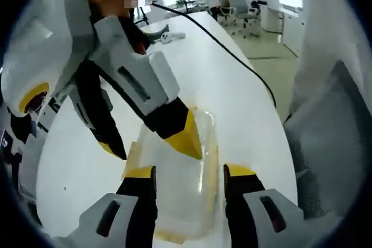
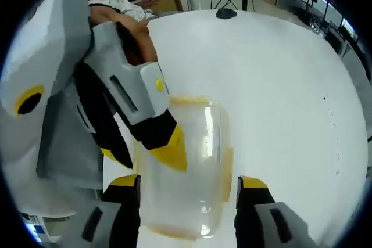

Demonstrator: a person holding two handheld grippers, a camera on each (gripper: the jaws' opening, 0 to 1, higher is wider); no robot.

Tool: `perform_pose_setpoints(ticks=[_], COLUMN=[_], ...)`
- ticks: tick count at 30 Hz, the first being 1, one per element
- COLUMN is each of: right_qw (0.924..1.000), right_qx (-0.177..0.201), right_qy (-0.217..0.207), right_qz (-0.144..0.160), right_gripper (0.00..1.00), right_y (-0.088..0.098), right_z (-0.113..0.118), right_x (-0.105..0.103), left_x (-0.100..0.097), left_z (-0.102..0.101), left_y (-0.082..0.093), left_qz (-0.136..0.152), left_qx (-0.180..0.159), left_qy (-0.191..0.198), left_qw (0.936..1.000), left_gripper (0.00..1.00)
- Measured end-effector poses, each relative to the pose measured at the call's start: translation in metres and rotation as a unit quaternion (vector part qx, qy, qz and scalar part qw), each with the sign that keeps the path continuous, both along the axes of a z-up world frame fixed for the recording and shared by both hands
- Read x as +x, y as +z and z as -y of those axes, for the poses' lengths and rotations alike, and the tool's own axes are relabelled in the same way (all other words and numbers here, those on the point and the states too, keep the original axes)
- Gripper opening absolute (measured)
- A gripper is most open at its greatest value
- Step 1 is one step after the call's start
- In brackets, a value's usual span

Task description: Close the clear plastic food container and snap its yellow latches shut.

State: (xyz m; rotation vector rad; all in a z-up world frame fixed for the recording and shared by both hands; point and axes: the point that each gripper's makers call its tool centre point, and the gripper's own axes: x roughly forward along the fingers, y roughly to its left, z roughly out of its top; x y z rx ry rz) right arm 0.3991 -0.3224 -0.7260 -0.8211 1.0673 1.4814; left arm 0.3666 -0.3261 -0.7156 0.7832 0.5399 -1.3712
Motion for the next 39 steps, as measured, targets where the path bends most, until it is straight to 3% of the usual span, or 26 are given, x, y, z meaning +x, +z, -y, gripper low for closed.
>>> perform_pose_setpoints(ticks=[4,7,15,19,21,23,24,25,28,32,39], right_qw=[0.9998,0.9996,0.998,0.996,0.995,0.9939,0.9956,0.994,0.9945,0.9947,0.9939], right_qx=[0.012,0.004,-0.019,-0.034,-0.035,-0.039,-0.023,-0.041,-0.035,-0.023,-0.013], right_qy=[-0.011,-0.016,-0.024,-0.013,-0.013,0.001,0.017,-0.011,0.003,0.011,0.034], right_qz=[0.011,0.024,0.055,0.082,0.093,0.103,0.09,0.101,0.099,0.099,0.105], right_gripper=[0.69,0.76,0.99,0.97,0.94,0.77,0.75,0.75,0.75,0.74,0.74], right_y=[0.006,0.004,-0.015,-0.027,-0.03,-0.032,-0.034,-0.031,-0.028,-0.028,-0.03], right_z=[0.006,0.015,0.03,0.028,0.026,0.025,0.016,0.022,0.012,-0.013,-0.07], right_x=[-0.002,-0.004,-0.021,-0.021,-0.02,-0.018,-0.022,-0.017,-0.02,-0.026,-0.033], left_x=[0.005,0.016,0.024,0.024,0.03,0.028,0.026,0.024,0.021,0.015,0.006], left_z=[-0.01,-0.019,-0.037,-0.039,-0.039,-0.047,-0.044,-0.046,-0.057,-0.08,-0.14], left_y=[0.004,0.003,-0.014,-0.027,-0.034,-0.039,-0.038,-0.038,-0.036,-0.037,-0.037], left_qz=[-0.024,-0.03,-0.035,-0.032,0.001,0.011,0.022,0.015,0.011,0.008,-0.002], left_qx=[0.015,0.025,0.086,0.104,0.118,0.147,0.14,0.138,0.136,0.139,0.148], left_qy=[-0.001,-0.002,-0.027,-0.03,-0.04,-0.048,-0.061,-0.049,-0.044,-0.037,-0.013], left_qw=[0.9996,0.9992,0.9953,0.9936,0.9922,0.9878,0.9881,0.9891,0.9897,0.9896,0.9889], left_gripper=[0.55,0.7,0.79,0.77,0.77,0.74,0.74,0.73,0.73,0.73,0.73])
